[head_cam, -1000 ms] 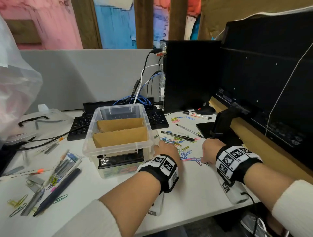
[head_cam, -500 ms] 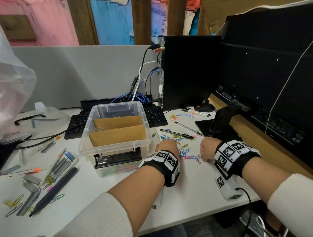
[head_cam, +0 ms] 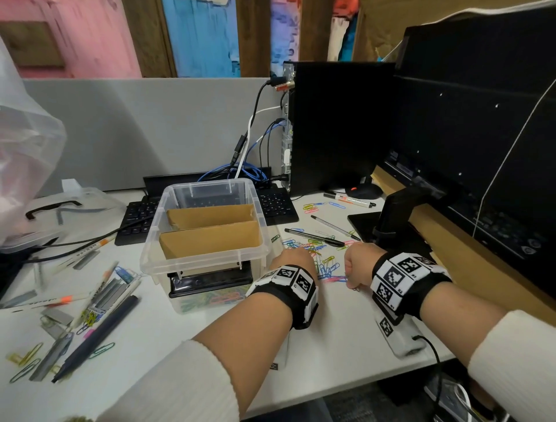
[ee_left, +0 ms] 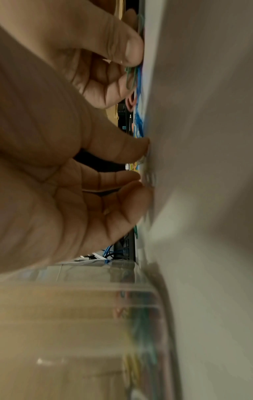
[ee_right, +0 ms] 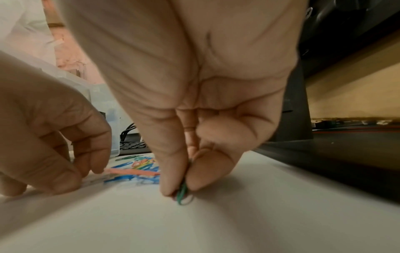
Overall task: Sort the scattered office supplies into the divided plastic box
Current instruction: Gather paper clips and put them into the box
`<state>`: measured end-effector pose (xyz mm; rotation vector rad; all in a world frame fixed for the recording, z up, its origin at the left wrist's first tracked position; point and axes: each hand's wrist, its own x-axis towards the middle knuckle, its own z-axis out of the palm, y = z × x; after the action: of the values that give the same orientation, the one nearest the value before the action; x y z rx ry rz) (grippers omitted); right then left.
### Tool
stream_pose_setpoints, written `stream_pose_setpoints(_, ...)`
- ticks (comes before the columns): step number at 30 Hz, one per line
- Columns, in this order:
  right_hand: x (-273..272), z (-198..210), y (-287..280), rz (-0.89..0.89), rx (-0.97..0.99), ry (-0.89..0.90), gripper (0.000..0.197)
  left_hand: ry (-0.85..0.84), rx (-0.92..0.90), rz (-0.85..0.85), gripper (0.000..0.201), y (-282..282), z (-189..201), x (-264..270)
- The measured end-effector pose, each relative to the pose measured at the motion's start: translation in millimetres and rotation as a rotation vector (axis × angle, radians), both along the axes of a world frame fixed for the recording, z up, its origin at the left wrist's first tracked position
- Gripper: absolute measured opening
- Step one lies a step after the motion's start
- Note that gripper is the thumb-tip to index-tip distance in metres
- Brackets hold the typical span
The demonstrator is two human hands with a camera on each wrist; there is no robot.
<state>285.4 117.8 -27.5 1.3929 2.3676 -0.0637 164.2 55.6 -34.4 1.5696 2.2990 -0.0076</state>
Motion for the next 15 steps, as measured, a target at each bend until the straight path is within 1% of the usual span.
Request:
stream_pose_setpoints(2,-1.3,0.3,0.1,0.003,-0.001,-0.025,0.028,-0.019,0.011,-0.001,0.024,-2.9,0.3,0.0)
stream_pose_setpoints(6,-1.4,-2.2,2.4,0.018,0.007,-0.047,0.017,-0.016,0.031,-0.012,0.025,-3.4,0.5,2.1)
stream_pose_setpoints(8,-1.3,-2.9,2.9,0.021,0.014,-0.061,0.015,-0.038,0.028,-0.003,0.025,-3.5,1.6,2.8)
stream_pose_setpoints(12,-0.8,-1.9,2.1,0.021,0.006,-0.072,0.016,-0.061,-0.009,0.005,0.029,-2.7,4.7,2.4)
stream_pose_setpoints(15,0.0,-0.3,0.8,0.006,-0.001,-0.065,0.020,-0.046,-0.046,-0.020,0.032,-3.6,7.0,3.7)
